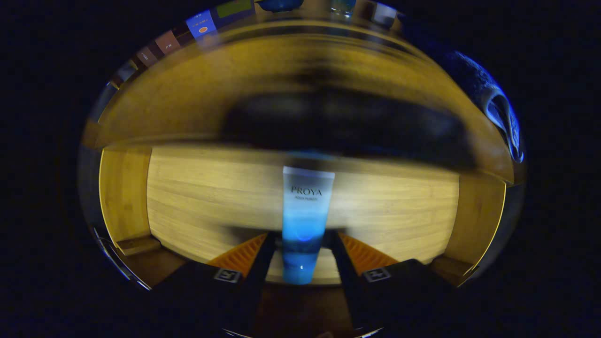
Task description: Pull open the drawer, take out the items inside it, and place them on the countertop above the cabinet.
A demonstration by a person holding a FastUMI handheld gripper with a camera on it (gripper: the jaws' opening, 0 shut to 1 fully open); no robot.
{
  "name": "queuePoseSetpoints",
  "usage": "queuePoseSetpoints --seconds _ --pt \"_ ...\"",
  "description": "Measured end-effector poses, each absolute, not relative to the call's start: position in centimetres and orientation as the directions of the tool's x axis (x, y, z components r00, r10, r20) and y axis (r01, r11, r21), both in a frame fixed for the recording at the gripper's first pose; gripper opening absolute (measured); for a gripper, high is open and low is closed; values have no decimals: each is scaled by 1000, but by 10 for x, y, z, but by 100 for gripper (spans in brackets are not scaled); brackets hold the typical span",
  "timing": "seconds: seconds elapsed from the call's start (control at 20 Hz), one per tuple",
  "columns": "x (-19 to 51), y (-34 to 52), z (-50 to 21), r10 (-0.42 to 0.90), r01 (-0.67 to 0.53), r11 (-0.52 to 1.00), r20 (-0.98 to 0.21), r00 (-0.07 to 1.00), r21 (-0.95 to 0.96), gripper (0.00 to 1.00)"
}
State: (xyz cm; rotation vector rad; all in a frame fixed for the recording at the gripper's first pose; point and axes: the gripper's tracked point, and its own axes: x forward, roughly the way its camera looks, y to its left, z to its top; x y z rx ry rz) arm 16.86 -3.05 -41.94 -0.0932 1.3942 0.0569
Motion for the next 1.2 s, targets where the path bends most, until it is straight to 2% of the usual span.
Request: queuePoseSetpoints --seconds 0.1,0.2,0.3,0.55,0.9,1.2 --pt "163 -29 -417 -11 -77 997 -986 168 -24 57" --pt "174 -30 -417 -13 -112 993 -981 195 -35 43" --pt "172 -35 -412 -34 -143 987 -974 226 -68 33" --pt "157 -25 -375 73 -103 993 -968 238 49 33" --pt "129 -29 -311 168 -140 981 -951 260 136 33" --pt "151 -39 -256 188 -141 979 -916 354 146 33"
